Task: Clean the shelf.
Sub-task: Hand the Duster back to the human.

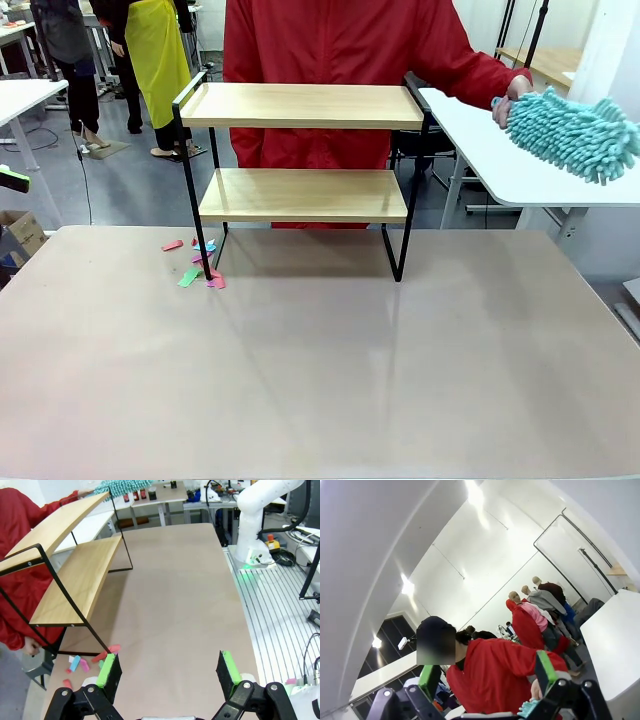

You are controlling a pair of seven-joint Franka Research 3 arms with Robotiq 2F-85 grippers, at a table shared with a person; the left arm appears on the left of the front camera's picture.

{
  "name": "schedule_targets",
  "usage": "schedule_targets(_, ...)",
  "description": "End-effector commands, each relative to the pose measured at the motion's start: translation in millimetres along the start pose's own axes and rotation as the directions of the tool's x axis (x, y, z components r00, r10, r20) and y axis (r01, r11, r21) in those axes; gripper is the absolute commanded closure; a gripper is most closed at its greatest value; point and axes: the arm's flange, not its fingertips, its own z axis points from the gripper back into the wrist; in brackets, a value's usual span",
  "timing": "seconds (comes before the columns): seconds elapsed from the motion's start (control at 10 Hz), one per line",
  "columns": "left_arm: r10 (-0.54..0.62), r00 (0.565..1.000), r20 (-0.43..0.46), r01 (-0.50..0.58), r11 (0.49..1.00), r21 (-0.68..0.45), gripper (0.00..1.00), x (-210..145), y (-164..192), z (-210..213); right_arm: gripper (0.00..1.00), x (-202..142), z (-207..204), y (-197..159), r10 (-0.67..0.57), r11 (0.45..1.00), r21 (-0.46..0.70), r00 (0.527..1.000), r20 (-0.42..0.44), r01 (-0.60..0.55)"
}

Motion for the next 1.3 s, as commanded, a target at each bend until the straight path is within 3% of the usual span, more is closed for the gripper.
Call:
schedule_targets(0.0,-0.014,1.000,0.026,0.014,1.000,0.006,0.00,2.0,0.7,0.6,0.00,1.2,2.5,4.7,-0.022,1.000,0.019,1.000,0.011,0.021)
schedule_targets(1.2,-0.014,1.000,0.026,0.014,1.000,0.006,0.00,2.0,0.7,0.6,0.00,1.2,2.5,4.7,-0.022,1.000,0.019,1.000,0.011,0.021)
